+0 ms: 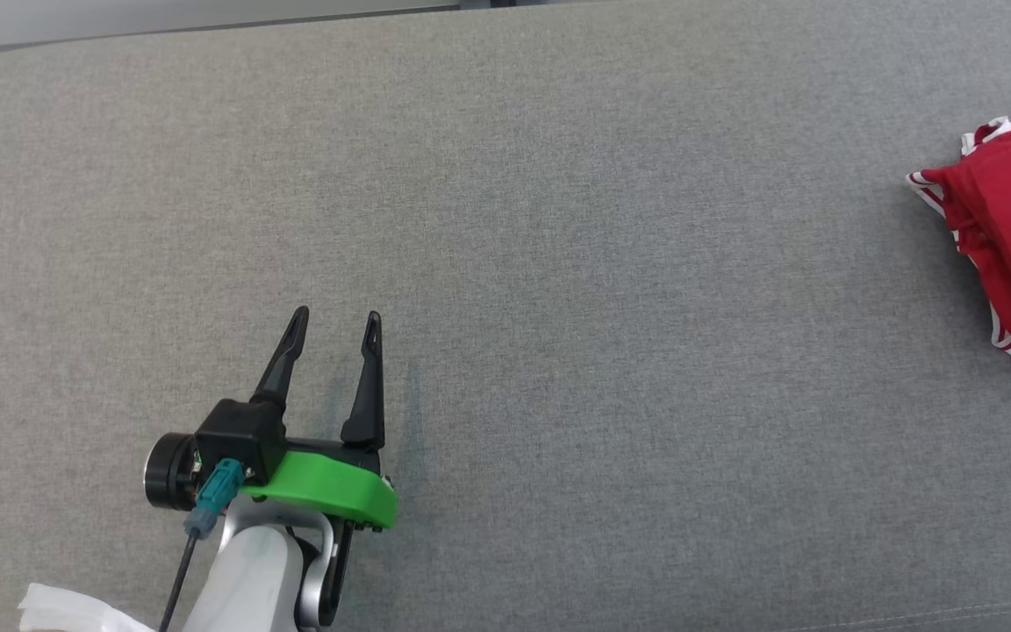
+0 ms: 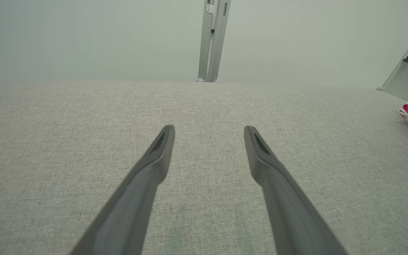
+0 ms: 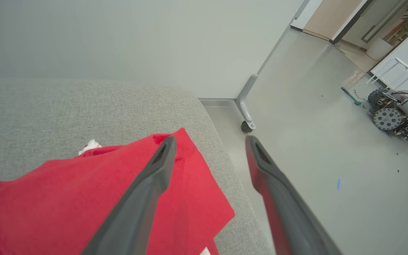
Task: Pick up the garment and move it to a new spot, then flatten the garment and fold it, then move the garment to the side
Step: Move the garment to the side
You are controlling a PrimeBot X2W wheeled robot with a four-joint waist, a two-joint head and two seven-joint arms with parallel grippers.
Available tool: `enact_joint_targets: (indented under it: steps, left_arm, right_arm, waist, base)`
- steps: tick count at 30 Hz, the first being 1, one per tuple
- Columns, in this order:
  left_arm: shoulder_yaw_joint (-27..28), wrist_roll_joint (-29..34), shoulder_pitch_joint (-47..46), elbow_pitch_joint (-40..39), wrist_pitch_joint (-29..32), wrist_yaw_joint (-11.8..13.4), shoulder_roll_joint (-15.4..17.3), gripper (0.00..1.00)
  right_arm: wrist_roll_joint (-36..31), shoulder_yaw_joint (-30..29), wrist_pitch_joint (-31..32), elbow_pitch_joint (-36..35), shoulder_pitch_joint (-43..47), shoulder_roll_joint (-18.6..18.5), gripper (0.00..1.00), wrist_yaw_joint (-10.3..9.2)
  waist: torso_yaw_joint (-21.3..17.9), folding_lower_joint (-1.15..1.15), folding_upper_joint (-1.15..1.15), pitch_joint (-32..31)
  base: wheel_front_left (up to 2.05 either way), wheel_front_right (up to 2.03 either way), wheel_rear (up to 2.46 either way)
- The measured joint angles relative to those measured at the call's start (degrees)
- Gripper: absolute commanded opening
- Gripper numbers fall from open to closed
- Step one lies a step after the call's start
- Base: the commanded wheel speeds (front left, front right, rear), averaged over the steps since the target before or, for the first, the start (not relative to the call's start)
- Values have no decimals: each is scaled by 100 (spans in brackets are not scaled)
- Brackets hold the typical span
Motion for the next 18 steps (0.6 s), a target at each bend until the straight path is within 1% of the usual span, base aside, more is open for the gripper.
enact_joint_targets:
  steps: [8,11,14,18]
  left_arm:
    - [121,-149,26,42,0,22,-12,100]
    - [219,-227,30,92,0,55,-25,100]
    - [316,-267,53,176,0,142,-36,100]
    - [442,-356,97,242,0,192,-48,100]
  right_arm:
    - [366,449,-289,-653,196,564,100,0]
    - [508,627,-459,-938,399,868,100,0]
    - [662,946,-627,-1271,638,1236,100,0]
    - [880,1162,-858,-1610,921,1561,100,0]
  waist:
    - [-88,0,0,-397]
    - [-105,0,0,-590]
    - [-113,0,0,-807]
    - [-97,0,0,-1055]
  base:
    - [0,0,0]
    - [0,0,0]
    - [0,0,0]
    - [0,0,0]
